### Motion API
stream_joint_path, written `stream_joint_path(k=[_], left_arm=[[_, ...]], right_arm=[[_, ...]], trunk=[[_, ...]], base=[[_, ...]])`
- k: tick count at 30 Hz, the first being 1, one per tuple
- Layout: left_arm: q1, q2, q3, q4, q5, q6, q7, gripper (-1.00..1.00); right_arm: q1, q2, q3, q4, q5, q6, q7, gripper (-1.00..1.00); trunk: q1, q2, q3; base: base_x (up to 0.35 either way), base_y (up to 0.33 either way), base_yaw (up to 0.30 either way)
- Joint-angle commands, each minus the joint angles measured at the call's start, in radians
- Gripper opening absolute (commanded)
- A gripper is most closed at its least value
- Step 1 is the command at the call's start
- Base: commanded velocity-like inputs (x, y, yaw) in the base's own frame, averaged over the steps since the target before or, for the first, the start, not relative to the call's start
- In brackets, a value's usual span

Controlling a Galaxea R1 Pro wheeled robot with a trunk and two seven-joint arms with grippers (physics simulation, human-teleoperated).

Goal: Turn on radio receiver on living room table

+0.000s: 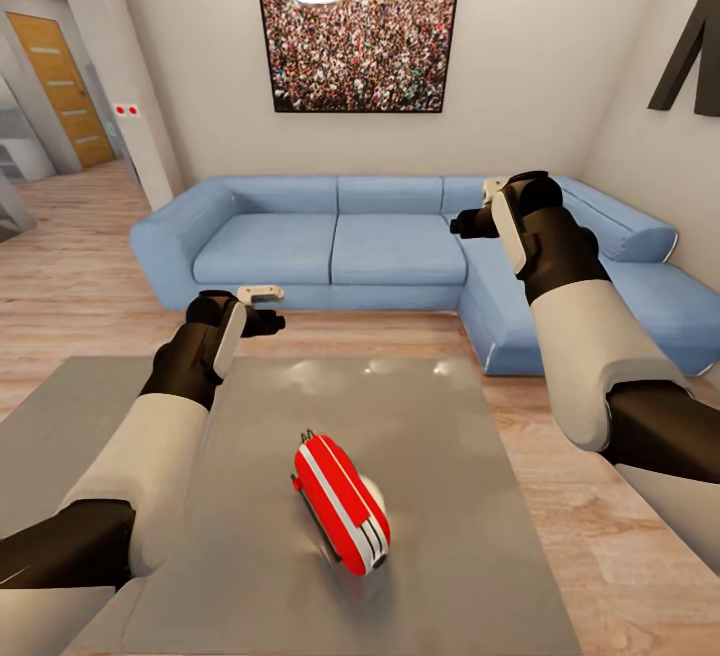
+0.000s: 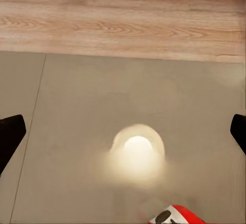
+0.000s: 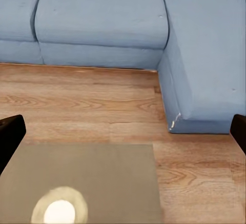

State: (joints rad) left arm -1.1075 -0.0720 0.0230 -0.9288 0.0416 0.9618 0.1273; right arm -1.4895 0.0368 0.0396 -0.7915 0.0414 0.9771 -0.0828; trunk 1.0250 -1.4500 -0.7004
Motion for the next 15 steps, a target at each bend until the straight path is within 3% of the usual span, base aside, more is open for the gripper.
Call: stream_joint_path(k=[1,15], left_arm=[[0.000,0.000,0.000,-0.001,0.000,0.000,0.000,1.00],[0.000,0.000,0.000,-0.004,0.000,-0.002,-0.001,1.00]], right_arm=[[0.000,0.000,0.000,0.000,0.000,0.000,0.000,1.00],[0.000,0.000,0.000,0.009,0.000,-0.001,0.001,1.00]], trunk=[[0.000,0.000,0.000],[0.000,0.000,0.000]], base=[[0.167,0.000,0.000],[0.024,0.000,0.000]])
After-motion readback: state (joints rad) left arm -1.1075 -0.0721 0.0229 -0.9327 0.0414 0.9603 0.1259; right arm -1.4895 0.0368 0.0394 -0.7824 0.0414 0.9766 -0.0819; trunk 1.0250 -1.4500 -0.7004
